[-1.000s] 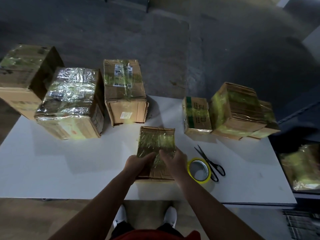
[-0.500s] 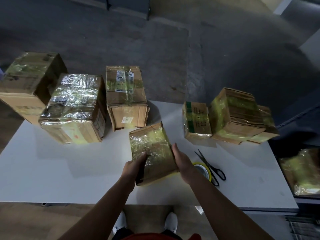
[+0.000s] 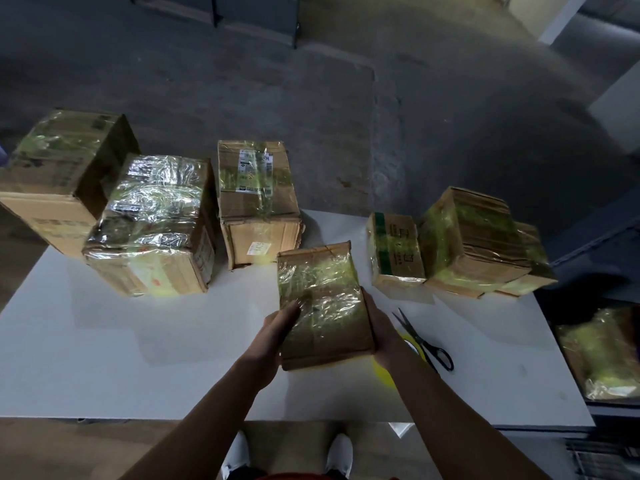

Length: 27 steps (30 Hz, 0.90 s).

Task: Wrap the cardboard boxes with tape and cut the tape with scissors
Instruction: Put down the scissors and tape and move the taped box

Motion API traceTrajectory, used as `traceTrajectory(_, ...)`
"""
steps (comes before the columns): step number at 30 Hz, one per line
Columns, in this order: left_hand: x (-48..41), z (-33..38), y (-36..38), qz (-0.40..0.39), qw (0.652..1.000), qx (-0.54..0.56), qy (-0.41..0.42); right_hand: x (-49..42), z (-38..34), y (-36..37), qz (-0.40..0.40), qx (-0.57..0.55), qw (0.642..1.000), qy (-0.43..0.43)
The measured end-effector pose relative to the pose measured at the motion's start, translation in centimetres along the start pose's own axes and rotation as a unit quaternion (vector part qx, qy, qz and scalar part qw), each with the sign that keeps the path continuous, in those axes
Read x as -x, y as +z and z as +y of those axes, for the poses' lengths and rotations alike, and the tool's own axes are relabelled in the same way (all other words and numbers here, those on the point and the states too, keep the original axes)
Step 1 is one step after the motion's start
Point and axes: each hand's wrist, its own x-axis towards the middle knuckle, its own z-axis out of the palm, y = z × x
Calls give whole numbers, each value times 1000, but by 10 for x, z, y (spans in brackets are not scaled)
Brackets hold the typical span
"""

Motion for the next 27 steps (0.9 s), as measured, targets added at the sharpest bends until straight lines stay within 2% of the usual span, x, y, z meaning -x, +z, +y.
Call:
traceTrajectory(3,-10,11,6,36,998,-39,-17,-2,-7,-7,3,-8,1000,-8)
traceTrajectory(5,-18,17,11,67,996,-32,-39,2,-11,-12,-25,-10,1000,-10)
traceTrajectory(7,-25,21,18,73,996,-42,-41,9,-14,-17,-30,38,999,-18)
traceTrajectory(10,-38,23,26,107,990,-84,-49,19,-17,-13,27,168,984,-62)
traceTrajectory(13,-48,21,28,102,985,-134,-48,19,-20,-8,133,259,952,-97)
traceTrajectory(16,-56,18,34,132,959,-247,-33,14,-24,-6,184,324,923,-96)
traceTrajectory(19,-66,23,43,163,933,-320,-12,3,-30,-10,201,337,916,-81)
traceTrajectory(22,-79,32,50,205,903,-376,6,-13,-42,-15,188,336,918,-90)
traceTrajectory(24,-86,36,58,233,898,-373,20,-24,-51,-15,181,327,921,-105)
traceTrajectory(26,-91,41,68,249,886,-386,63,-35,-60,-14,175,317,924,-123)
traceTrajectory(27,-92,43,73,253,870,-415,86,-39,-65,-13,166,327,921,-128)
